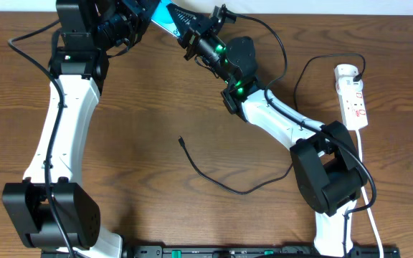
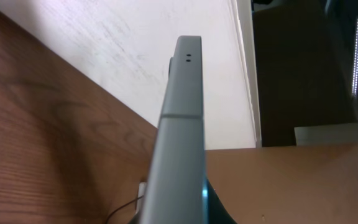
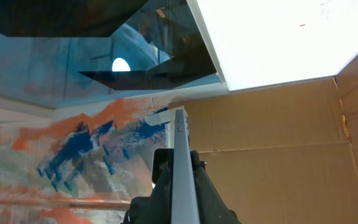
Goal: Plug charger to phone and switch on socket
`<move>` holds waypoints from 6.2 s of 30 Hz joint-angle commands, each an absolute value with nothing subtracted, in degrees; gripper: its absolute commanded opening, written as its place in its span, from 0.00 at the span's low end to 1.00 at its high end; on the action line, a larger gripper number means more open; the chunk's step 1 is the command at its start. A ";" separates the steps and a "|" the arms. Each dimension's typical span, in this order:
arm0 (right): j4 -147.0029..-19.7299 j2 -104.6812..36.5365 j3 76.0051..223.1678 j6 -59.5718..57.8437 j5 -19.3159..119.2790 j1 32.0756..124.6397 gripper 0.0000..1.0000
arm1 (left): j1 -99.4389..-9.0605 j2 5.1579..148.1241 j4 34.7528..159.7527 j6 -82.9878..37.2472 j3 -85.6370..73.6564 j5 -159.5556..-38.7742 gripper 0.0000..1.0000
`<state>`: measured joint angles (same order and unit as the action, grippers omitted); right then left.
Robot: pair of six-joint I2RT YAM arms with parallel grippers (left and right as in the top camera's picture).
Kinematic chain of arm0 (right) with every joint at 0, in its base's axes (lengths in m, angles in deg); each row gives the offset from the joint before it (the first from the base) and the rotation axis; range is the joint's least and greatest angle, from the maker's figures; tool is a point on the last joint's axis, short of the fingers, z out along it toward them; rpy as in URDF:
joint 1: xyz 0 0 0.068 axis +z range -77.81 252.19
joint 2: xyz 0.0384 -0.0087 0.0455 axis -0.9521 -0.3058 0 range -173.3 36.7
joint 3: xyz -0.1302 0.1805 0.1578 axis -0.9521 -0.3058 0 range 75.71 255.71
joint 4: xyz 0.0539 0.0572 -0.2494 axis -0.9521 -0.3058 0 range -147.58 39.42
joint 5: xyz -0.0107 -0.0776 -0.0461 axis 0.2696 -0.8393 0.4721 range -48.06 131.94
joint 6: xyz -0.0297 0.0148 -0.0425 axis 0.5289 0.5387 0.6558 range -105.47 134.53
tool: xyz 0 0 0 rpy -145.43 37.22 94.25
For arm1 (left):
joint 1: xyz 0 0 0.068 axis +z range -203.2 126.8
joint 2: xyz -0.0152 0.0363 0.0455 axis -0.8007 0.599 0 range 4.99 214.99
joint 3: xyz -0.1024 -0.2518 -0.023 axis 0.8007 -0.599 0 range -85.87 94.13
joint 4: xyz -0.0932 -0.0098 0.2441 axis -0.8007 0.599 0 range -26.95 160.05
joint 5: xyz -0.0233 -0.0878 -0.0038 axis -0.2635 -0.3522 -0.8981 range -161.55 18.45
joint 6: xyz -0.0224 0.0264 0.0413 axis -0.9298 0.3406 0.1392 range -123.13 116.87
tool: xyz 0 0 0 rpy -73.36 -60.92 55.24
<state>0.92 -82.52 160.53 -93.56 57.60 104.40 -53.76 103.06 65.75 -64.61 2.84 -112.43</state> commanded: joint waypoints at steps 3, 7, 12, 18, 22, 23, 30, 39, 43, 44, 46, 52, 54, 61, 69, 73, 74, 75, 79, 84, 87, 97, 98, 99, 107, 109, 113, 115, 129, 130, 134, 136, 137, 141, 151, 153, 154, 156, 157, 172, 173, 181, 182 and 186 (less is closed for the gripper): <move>0.88 -82.04 161.44 -91.72 59.46 104.12 0.01 | -53.67 103.06 65.29 -63.14 3.23 -113.72 0.08; 0.84 -82.04 161.44 -91.70 59.87 104.12 0.01 | -53.67 103.06 65.29 -63.16 3.23 -113.72 0.08; 0.88 -82.04 161.44 -91.75 60.13 104.14 0.01 | -53.65 103.06 65.27 -63.16 3.23 -113.72 0.08; 0.90 -82.04 161.44 -91.75 60.13 104.16 0.01 | -53.65 103.06 65.05 -63.19 3.23 -113.72 0.07; 0.90 -82.04 161.44 -91.75 60.33 104.16 0.01 | -53.65 103.06 65.02 -63.21 3.23 -113.59 0.08; 0.90 -82.04 161.44 -91.72 60.37 104.16 0.01 | -53.65 103.06 65.05 -63.21 3.23 -113.39 0.07; 0.82 -82.04 161.44 -91.48 61.58 104.16 0.04 | -53.60 103.06 65.05 -63.23 3.23 -113.00 0.07; -0.23 -82.04 161.42 -89.08 62.95 104.18 0.31 | -53.50 103.06 65.05 -63.21 3.23 -112.87 0.08; -0.26 -82.04 161.42 -89.08 62.95 104.16 0.53 | -53.50 103.06 65.05 -63.21 3.23 -112.85 0.08; -0.23 -82.04 161.44 -88.99 62.95 104.16 0.59 | -53.50 103.06 65.05 -63.19 3.23 -112.85 0.07; -0.23 -82.04 161.42 -88.44 62.95 104.16 0.70 | -53.50 103.06 65.05 -63.19 3.23 -112.85 0.07; -0.26 -82.04 161.44 -84.64 63.22 104.16 0.99 | -52.71 103.06 65.09 -63.16 3.23 -112.93 0.08; -0.54 -82.04 161.42 -81.54 63.78 104.09 0.99 | -51.86 103.06 65.09 -63.12 3.23 -113.55 0.07; -6.16 -82.04 161.42 -65.76 66.84 103.46 0.99 | -47.70 103.06 66.69 -62.73 3.23 -116.19 0.07; -11.45 -82.04 161.42 -51.64 71.59 99.39 0.99 | -41.96 103.06 73.81 -57.39 3.23 -118.25 0.07; -14.75 -82.04 161.42 -44.75 76.07 96.23 0.99 | -40.21 103.06 75.91 -55.40 3.23 -119.93 0.07; -16.60 -82.04 161.42 -42.65 77.14 95.50 0.99 | -39.81 103.10 75.93 -54.60 3.23 -121.11 0.07; -18.88 -82.04 161.42 -40.27 78.32 94.80 0.99 | -39.57 103.21 75.91 -54.16 3.23 -122.05 0.07; -32.58 -82.04 161.44 -28.80 82.87 92.14 0.99 | -38.37 104.59 75.84 -52.96 3.23 -127.32 0.07; -49.02 -81.97 162.30 -16.47 79.78 91.46 0.99 | -38.04 109.61 75.84 -51.36 3.23 -132.89 0.07; -61.87 -81.80 165.38 -10.24 72.29 92.18 0.99 | -38.11 113.39 75.84 -48.80 3.23 -135.10 0.07; -96.34 -81.80 177.66 4.71 49.75 98.28 0.99 | -37.74 116.82 76.32 -41.28 3.23 -135.08 0.07; -97.28 -81.80 177.73 5.50 49.77 98.85 0.99 | -37.71 116.82 76.37 -40.26 3.23 -135.45 0.07; -98.37 -81.80 177.71 5.98 49.77 99.64 0.99 | -37.74 116.85 76.67 -39.16 3.23 -135.62 0.07; -101.02 -81.82 177.68 10.55 49.71 108.14 0.99 | -37.78 116.87 82.73 -30.77 3.23 -135.97 0.07; -101.17 -81.82 177.68 10.57 49.71 110.43 0.99 | -37.78 116.87 83.76 -27.60 3.23 -139.10 0.07; -101.13 -81.97 177.60 9.67 48.00 113.71 0.99 | -37.65 116.87 85.96 -26.66 3.23 -140.17 0.07; -101.15 -82.23 177.60 8.88 46.43 114.89 0.99 | -37.63 116.89 86.53 -25.53 3.23 -140.15 0.07; -100.97 -89.14 177.49 3.14 45.23 119.09 0.93 | -33.58 116.89 86.58 -25.20 3.23 -138.40 0.07; -100.86 -89.58 177.49 2.85 45.25 119.22 0.93 | -33.32 116.89 86.58 -25.20 3.23 -138.40 0.07; -100.62 -90.04 177.49 2.31 45.21 119.87 0.92 | -32.67 116.89 86.55 -25.15 3.23 -138.40 0.07; -100.49 -90.04 177.49 1.72 45.16 120.22 0.89 | -32.58 116.89 86.55 -24.63 3.23 -138.35 0.07; -100.47 -90.04 177.49 1.50 45.05 120.33 0.88 | -32.58 116.89 86.55 -24.56 3.23 -138.38 0.08; -100.05 -90.10 177.20 0.80 44.83 121.01 0.85 | -32.58 116.89 86.55 -24.56 3.23 -137.96 0.07; -99.62 -92.66 176.94 -1.32 44.88 121.16 0.67 | -32.58 116.89 86.49 -24.56 3.23 -137.74 0.08; -99.62 -93.64 176.94 -1.32 44.88 121.36 0.68 | -32.58 116.89 86.47 -24.56 3.23 -137.74 0.07; -99.64 -93.99 176.94 -1.34 44.88 121.43 0.68 | -32.58 116.89 86.36 -24.56 3.23 -137.72 0.08; -99.66 -94.63 176.94 -1.37 44.90 121.58 0.67 | -32.58 116.89 86.31 -24.59 3.23 -137.50 0.07; -99.64 -95.15 176.94 -1.59 44.90 121.71 0.67 | -32.58 116.89 86.31 -24.56 3.23 -137.26 0.07; -99.88 -95.98 176.94 -2.24 44.83 122.98 0.55 | -32.58 116.89 86.36 -24.59 3.23 -136.89 0.07; -100.01 -95.98 176.94 -2.31 44.83 122.98 0.55 | -32.58 116.89 86.36 -24.59 3.23 -136.89 0.07; -101.17 -95.98 176.94 -3.92 43.94 122.89 0.49 | -32.58 116.89 86.38 -24.61 3.23 -136.89 0.07; -101.32 -95.98 176.94 -3.90 43.74 122.87 0.48 | -32.58 116.89 86.38 -24.59 3.23 -136.89 0.07; -101.39 -95.98 176.94 -3.90 43.76 122.87 0.42 | -32.58 116.89 86.38 -24.61 3.23 -136.89 0.07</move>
<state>-100.80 -94.12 177.03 -2.90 43.54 122.37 -32.67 118.31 86.62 -25.55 2.58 -135.88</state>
